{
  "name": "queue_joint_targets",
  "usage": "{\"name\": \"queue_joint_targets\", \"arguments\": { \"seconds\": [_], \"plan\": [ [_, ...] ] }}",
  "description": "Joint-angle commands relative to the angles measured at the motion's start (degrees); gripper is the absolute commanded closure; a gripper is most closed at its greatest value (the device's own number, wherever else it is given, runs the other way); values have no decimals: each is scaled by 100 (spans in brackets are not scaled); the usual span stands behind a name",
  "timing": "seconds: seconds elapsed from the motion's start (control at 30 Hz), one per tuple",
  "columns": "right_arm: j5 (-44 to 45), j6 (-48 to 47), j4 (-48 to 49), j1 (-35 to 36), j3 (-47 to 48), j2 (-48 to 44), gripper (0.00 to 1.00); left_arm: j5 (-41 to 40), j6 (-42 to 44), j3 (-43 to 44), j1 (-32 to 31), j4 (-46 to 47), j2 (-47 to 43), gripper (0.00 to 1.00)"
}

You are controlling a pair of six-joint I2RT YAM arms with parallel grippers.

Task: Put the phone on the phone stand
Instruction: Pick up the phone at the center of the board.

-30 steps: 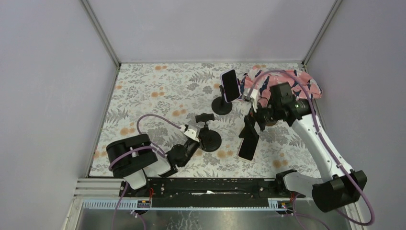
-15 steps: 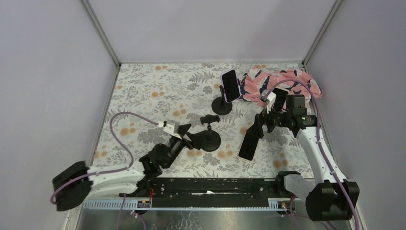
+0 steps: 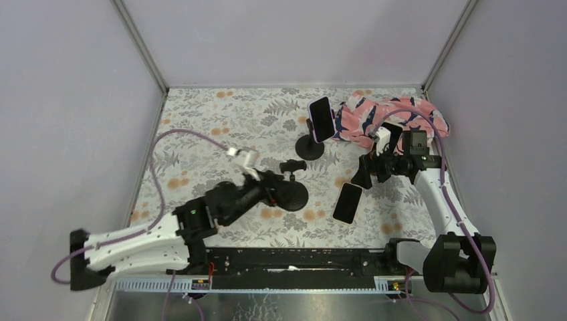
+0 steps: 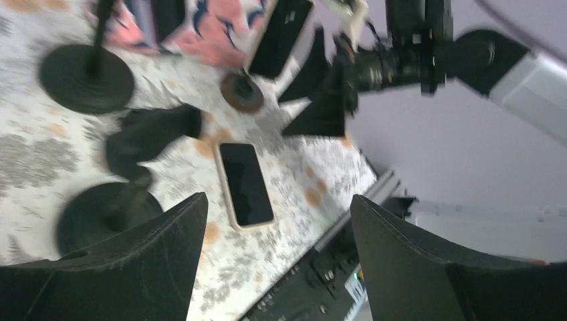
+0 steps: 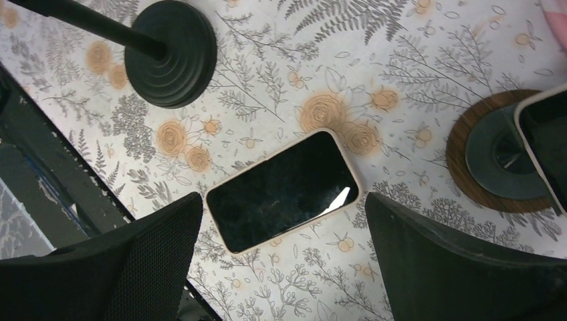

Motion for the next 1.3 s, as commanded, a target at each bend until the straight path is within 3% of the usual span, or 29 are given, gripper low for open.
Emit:
{"name": "queue_joint_targets", "arguments": {
  "seconds": [0.0, 0.1, 0.27, 0.47, 0.67, 0.9, 1.27],
  "plan": [
    [544, 118, 163, -110, 42, -93, 0, -482, -28, 1251, -1101, -1162, 1740, 14],
    [868, 347, 325, -285, -3, -136, 0, -1142, -104, 2232, -1572, -1449, 3023, 8],
    [1397, 849, 597, -569, -28, -195, 0, -1889, -380, 3335, -1721, -1936, 4759, 1],
    [1473, 1023, 613, -698, 18, -159, 0, -1529, -239, 4211, -1554, -2056, 6312, 1],
    [1429, 1016, 614, -727, 18, -173, 0, -829, -69, 4335, -1034, -1595, 7194, 1],
    [1327, 998, 593, -730, 35, -124, 0, -707, 64, 4716, -913, -1576, 7782, 1],
    [1223, 971, 556, -730, 44, -61, 0, -446, -30, 4793, -851, -1553, 7775, 1]
  ]
}}
